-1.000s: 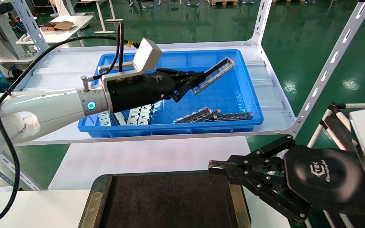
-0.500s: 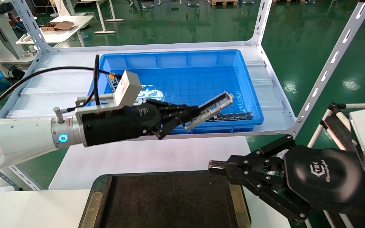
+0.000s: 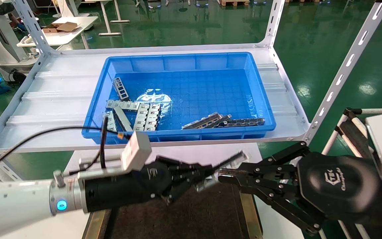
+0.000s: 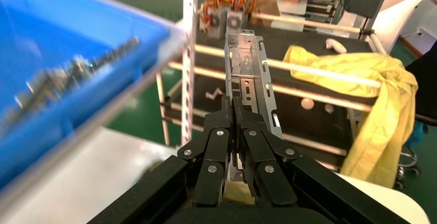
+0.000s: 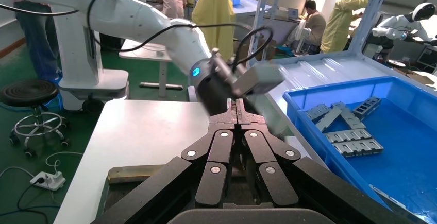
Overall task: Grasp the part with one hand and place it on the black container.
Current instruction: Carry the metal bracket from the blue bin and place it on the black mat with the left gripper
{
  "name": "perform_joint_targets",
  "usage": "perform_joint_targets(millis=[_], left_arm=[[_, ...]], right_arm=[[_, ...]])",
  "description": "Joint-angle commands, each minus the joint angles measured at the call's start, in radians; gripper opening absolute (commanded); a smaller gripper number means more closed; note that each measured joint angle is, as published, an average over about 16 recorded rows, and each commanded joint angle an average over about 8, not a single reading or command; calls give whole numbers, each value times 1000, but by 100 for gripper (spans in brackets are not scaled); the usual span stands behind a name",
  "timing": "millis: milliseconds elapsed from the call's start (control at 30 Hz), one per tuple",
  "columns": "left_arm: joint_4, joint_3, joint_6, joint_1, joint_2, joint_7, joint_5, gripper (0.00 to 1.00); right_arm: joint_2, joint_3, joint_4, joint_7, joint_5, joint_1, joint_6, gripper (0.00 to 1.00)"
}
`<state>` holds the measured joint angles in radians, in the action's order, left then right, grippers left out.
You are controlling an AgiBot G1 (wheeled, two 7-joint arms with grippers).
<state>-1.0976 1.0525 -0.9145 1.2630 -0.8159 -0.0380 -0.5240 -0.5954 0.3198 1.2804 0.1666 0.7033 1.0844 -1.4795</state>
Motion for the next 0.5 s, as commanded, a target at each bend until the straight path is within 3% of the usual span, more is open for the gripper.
perform_joint_targets(millis=[33, 267, 500], left_arm=[[-64, 8, 47, -36, 26, 16, -2, 0], [-222, 35, 247, -172, 77, 50, 2, 0], [-256, 53, 379, -270, 64, 57, 12, 0]], right_arm=[[0, 0, 0, 0, 0, 0, 0, 0], [0, 0, 0, 0, 0, 0, 0, 0], [0, 1, 0, 0, 0, 0, 0, 0]])
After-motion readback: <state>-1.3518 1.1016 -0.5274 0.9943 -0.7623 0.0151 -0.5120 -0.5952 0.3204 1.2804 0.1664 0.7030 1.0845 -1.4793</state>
